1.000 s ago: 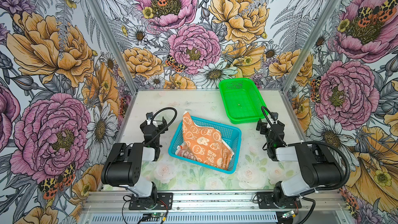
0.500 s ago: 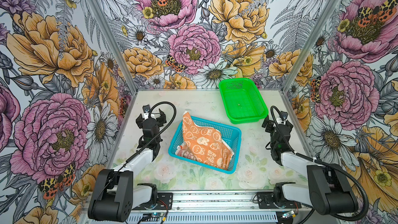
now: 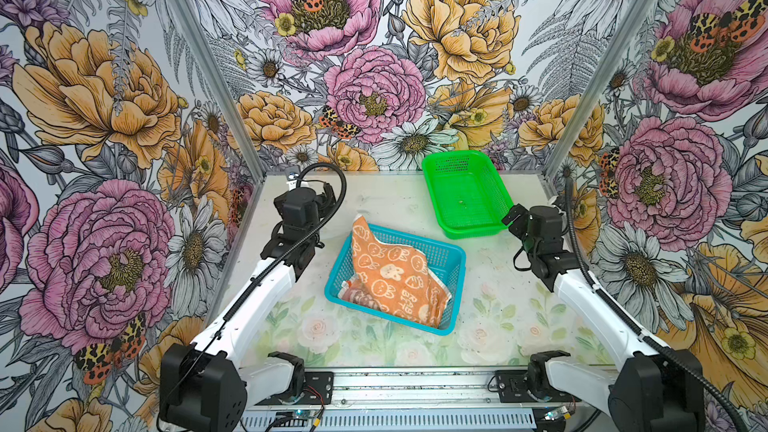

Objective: Fold and stack the towels

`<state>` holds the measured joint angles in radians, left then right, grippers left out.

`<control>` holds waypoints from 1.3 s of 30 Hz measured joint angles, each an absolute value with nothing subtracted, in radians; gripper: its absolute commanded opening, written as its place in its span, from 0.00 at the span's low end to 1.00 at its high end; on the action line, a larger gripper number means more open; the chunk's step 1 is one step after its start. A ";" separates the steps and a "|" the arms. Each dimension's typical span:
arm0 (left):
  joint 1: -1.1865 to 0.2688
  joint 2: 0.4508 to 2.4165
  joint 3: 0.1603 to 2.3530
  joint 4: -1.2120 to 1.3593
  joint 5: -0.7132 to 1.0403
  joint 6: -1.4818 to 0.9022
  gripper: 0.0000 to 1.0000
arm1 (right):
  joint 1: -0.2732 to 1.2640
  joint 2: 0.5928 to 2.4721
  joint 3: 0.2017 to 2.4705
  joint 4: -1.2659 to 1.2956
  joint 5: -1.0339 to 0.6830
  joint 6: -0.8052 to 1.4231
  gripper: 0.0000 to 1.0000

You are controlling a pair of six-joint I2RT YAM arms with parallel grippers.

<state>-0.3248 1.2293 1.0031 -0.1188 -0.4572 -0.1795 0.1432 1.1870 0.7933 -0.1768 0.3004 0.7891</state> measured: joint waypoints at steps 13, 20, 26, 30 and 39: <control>-0.522 1.365 1.068 -0.356 -0.253 -0.378 0.99 | 0.218 1.504 0.908 -0.282 0.186 1.014 0.90; -0.542 1.357 1.068 -0.375 -0.157 -0.483 0.99 | 0.218 1.583 0.960 -0.283 0.177 1.013 0.71; -0.567 1.279 1.038 -0.394 -0.148 -0.499 0.99 | 0.218 1.591 0.963 -0.271 0.165 1.003 0.52; -0.567 1.239 1.034 -0.397 -0.152 -0.498 0.99 | 0.216 1.590 0.963 -0.271 0.162 0.998 0.41; -0.567 1.237 1.031 -0.397 -0.152 -0.492 0.99 | 0.180 1.592 0.999 -0.340 0.140 0.879 0.24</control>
<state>-0.5674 1.2366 1.0309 -0.3973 -0.1524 -0.4915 0.1802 1.5925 0.9989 -0.3405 0.1402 0.8787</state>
